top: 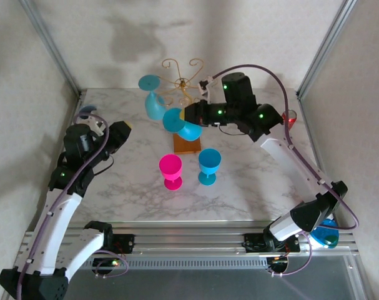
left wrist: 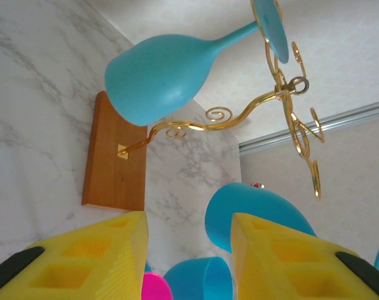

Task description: Take the wine glass off the wine glass rack

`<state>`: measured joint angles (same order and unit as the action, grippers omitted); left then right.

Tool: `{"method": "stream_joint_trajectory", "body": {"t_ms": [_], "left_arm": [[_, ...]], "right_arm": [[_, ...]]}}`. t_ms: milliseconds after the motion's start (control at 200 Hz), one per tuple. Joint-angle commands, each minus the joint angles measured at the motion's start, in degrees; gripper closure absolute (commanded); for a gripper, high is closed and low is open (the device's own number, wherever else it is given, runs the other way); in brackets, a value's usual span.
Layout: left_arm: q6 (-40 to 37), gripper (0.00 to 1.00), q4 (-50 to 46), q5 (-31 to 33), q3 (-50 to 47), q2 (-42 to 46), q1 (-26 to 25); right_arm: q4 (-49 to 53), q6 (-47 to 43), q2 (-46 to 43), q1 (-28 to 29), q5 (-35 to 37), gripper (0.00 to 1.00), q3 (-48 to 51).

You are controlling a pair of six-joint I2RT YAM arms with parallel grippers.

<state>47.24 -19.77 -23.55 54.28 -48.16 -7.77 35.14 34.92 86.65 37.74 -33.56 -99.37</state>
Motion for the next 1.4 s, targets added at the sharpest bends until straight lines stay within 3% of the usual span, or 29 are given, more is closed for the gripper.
{"method": "stream_joint_trajectory", "body": {"t_ms": [0, 145, 340, 661, 1226, 1397], "left_arm": [[-1.98, 0.61, -5.27, -0.07, -0.06, 2.11, 0.54], [-3.01, 0.61, -9.67, -0.5, -0.21, 3.66, 0.56], [-3.93, 0.6, -15.28, -1.76, 0.11, 5.34, 0.53], [-7.19, 0.61, -26.14, -2.29, 2.62, 6.22, 0.56], [-7.79, 0.61, -33.8, -6.18, 6.74, 4.4, 0.56], [-6.45, 0.61, -33.74, -8.26, 7.2, 4.07, 0.49]], "right_arm": [[1.44, -5.27, -1.99, 2.33, 2.28, 1.0, 1.46], [3.78, -10.14, -1.77, 4.8, 4.68, 1.0, 0.44], [6.45, -20.06, -1.29, 12.73, 10.96, 1.0, -0.91], [2.27, -35.49, -3.55, 24.62, 33.14, 1.0, 5.93], [-28.39, -71.25, -5.77, 43.23, 68.72, 1.0, 25.75], [-39.33, -80.64, -3.18, 45.27, 74.15, 1.0, 30.2]]}}
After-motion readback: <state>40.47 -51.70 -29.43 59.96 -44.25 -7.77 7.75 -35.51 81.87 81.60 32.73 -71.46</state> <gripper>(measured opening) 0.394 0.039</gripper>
